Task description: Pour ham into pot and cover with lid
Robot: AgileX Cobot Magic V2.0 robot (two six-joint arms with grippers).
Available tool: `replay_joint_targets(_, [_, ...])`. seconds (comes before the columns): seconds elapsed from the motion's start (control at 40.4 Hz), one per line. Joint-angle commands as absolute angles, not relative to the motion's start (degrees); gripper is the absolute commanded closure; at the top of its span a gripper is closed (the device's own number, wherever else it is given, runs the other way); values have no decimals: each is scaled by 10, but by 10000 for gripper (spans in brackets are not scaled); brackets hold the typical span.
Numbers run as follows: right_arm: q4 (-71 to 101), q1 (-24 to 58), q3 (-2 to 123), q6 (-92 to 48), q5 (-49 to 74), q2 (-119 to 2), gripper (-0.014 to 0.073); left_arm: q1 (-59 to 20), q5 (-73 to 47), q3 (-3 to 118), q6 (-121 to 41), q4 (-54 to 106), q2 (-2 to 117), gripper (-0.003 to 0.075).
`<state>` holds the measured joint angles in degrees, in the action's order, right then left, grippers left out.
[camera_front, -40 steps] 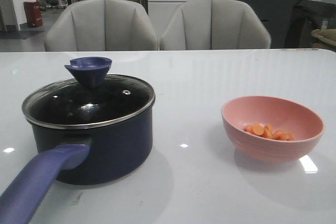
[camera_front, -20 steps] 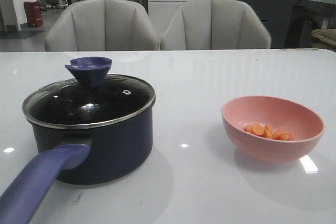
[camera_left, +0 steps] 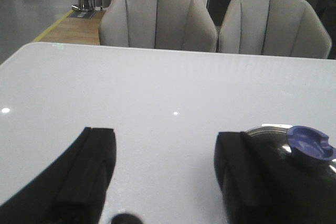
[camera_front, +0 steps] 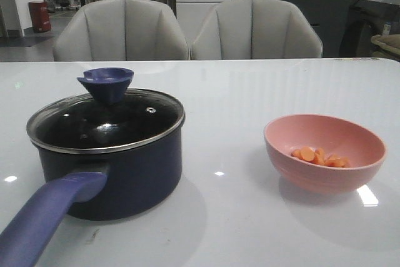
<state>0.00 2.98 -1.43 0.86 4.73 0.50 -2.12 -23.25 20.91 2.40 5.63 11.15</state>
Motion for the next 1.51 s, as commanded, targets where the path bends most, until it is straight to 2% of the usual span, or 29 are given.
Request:
replay_joint_targets(0.0, [-5,27,-21,9,0,16,431,-21,-212,227,29,79,128,226])
replay_joint_targets(0.297, [-5,27,-21,9,0,16,431,-21,-291,304,18,73,210,48])
replay_joint_targets(0.669, [-5,27,-21,9,0,16,431,-49,-380,444,17,104,407,52])
replay_joint_targets(1.313, [-5,27,-21,9,0,16,431,-230,-456,707,76,99,775,52])
replay_joint_targets(1.486, [-5,27,-21,9,0,16,431,-256,-498,777,120,85,862,52])
